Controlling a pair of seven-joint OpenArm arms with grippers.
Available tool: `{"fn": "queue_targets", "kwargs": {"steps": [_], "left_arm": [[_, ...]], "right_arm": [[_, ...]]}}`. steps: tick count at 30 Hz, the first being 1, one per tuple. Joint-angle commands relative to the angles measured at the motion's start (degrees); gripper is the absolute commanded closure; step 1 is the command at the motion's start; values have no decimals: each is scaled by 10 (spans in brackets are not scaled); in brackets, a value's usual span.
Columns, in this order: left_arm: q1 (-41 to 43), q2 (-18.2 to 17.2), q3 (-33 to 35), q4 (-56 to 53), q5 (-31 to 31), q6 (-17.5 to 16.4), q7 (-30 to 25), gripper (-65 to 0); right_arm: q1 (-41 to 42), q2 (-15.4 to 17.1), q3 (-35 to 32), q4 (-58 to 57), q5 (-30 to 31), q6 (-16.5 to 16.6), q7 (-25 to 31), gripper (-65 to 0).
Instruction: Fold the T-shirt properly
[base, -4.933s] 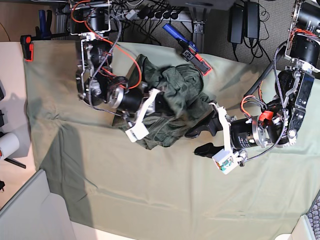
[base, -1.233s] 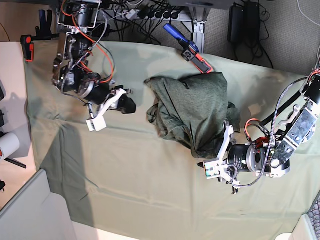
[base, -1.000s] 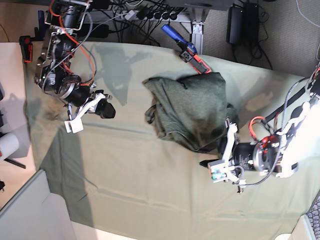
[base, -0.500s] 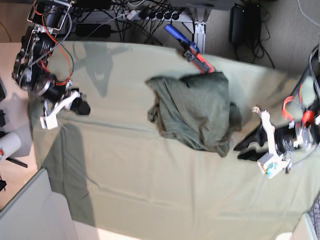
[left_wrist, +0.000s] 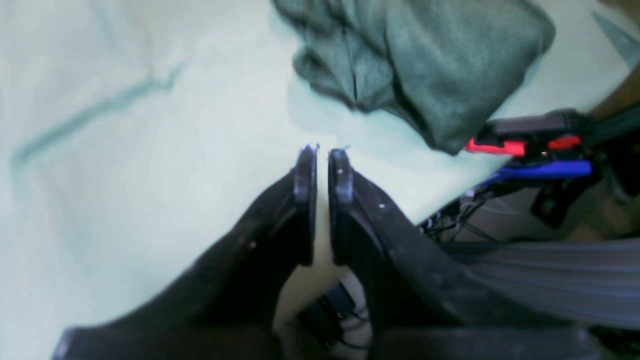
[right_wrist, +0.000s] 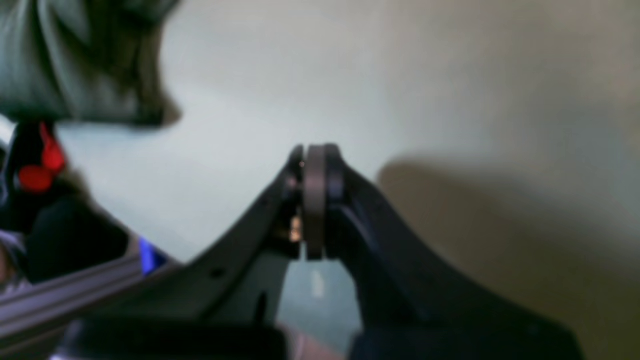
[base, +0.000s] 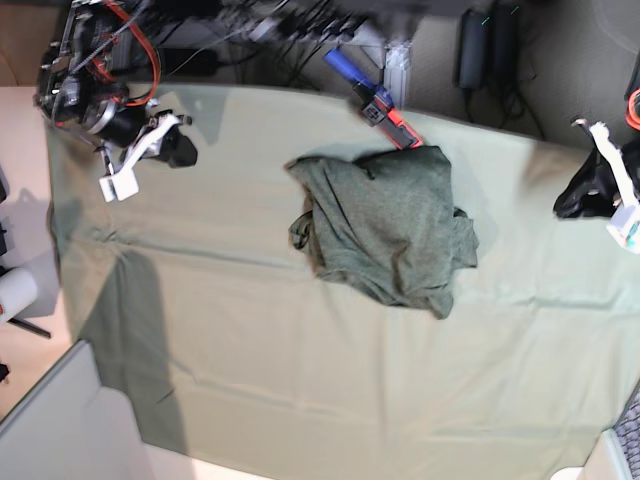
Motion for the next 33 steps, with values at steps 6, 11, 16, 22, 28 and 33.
{"fn": "queue_targets", "kwargs": {"steps": [6, 11, 16, 22, 28, 33], "left_arm": [[118, -8, -57, 9, -8, -3, 37, 0], [216, -8, -65, 5, 32, -3, 37, 0], [283, -6, -65, -40, 80, -3, 37, 0], [281, 6, -62, -176, 103, -3, 22, 0], [232, 6, -8, -341, 167, 30, 28, 0], [160, 7, 93, -476, 224, 92, 28, 0]], "right_arm": [[-94, 11, 5, 55, 11, 6, 0, 0], [-182, 10, 5, 69, 20, 6, -1, 0], [-263, 7, 5, 68, 19, 6, -1, 0], [-325, 7, 5, 32, 14, 6, 14, 0], [-322, 8, 4, -43, -1, 4, 8, 0], [-321, 8, 2, -101, -20, -2, 8, 0]]}}
